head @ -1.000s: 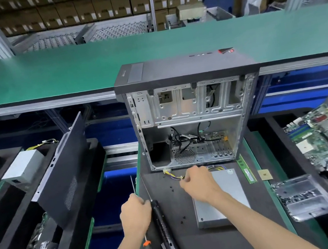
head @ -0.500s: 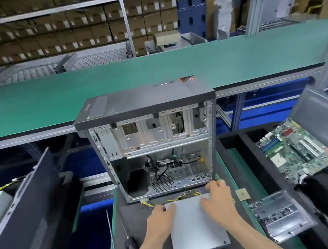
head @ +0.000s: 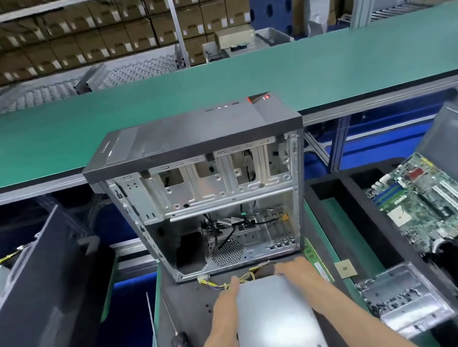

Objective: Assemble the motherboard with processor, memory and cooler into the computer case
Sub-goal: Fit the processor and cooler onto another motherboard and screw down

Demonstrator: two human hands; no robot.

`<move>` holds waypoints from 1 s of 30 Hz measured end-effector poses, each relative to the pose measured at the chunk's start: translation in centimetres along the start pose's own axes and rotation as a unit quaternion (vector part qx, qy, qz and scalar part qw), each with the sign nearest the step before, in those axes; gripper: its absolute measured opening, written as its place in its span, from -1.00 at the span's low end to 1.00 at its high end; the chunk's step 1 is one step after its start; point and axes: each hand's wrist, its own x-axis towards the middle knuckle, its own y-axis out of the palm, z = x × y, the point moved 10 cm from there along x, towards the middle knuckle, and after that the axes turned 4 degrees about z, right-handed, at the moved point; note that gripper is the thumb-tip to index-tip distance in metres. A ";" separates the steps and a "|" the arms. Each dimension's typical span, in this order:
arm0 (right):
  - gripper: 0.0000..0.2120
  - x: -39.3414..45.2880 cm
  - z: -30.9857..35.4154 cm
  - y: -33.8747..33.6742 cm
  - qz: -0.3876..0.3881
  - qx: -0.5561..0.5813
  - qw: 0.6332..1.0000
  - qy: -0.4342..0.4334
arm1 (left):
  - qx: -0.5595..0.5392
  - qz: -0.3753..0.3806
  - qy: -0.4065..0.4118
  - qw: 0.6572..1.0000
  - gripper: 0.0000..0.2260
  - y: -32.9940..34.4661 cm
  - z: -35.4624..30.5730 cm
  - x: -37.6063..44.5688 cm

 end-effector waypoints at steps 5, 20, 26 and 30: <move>-0.79 -2.0 1.7 0.2 0.039 0.078 0.993 -0.085 | -0.092 0.071 -0.014 0.993 -0.57 1.3 -0.9 -1.8; -0.66 -10.5 4.3 -0.1 0.102 -0.066 0.969 -0.214 | 0.104 0.099 0.219 0.965 -0.84 3.7 -9.3 -7.9; -0.84 -12.9 4.4 0.0 0.102 -0.052 0.959 -0.260 | 0.409 0.217 0.251 0.850 -0.47 9.1 -9.2 -11.0; -0.56 -12.4 1.7 -0.8 0.105 0.015 0.972 -0.211 | 0.499 0.174 0.276 0.802 -0.63 8.9 -9.6 -11.4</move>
